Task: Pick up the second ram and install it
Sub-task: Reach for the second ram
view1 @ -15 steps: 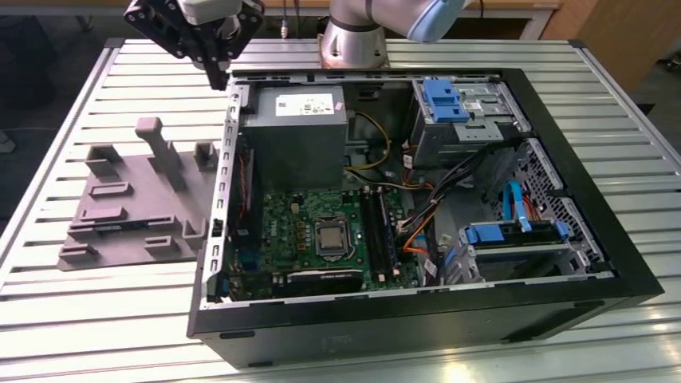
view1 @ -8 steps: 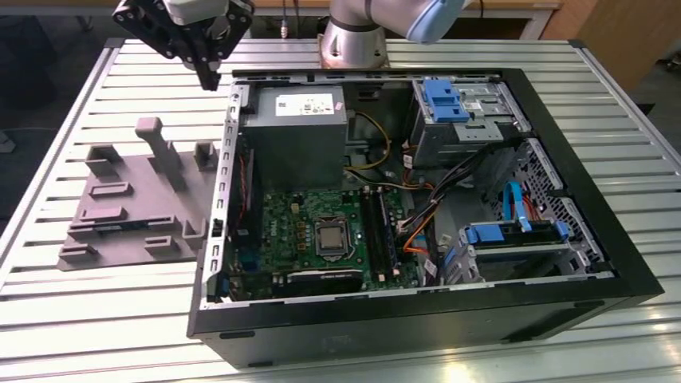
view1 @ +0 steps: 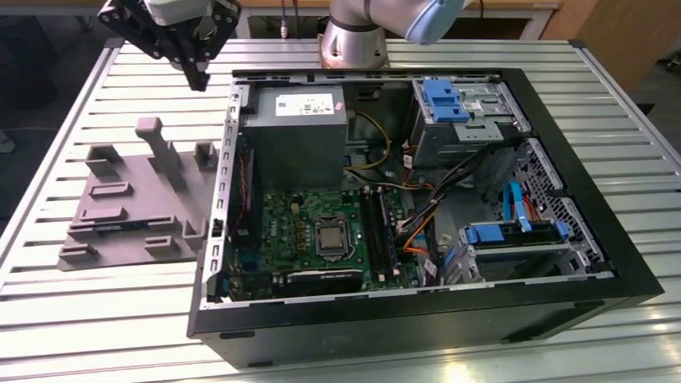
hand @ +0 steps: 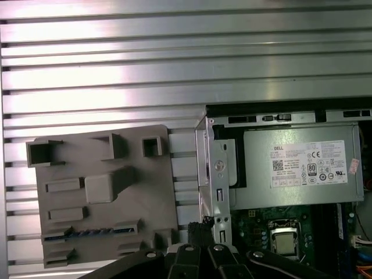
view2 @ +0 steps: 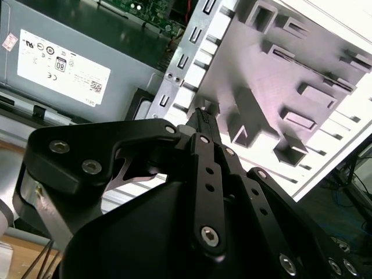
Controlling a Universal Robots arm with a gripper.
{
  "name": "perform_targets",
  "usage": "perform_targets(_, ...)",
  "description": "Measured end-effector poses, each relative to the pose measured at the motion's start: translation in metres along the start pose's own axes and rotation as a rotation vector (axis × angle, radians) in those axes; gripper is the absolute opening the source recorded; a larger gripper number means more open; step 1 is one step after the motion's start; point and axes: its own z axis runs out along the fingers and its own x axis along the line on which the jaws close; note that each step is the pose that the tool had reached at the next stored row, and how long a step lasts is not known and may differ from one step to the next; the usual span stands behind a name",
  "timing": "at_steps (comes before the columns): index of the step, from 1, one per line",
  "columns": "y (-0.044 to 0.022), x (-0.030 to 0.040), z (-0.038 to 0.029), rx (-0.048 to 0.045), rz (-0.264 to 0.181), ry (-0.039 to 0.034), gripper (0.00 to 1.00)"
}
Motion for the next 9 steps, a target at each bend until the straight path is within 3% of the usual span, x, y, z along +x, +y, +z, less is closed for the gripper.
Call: perform_targets(9, -0.0011, 0.0143, -0.0002, 0.0001, 0.000, 0.0001, 0.11)
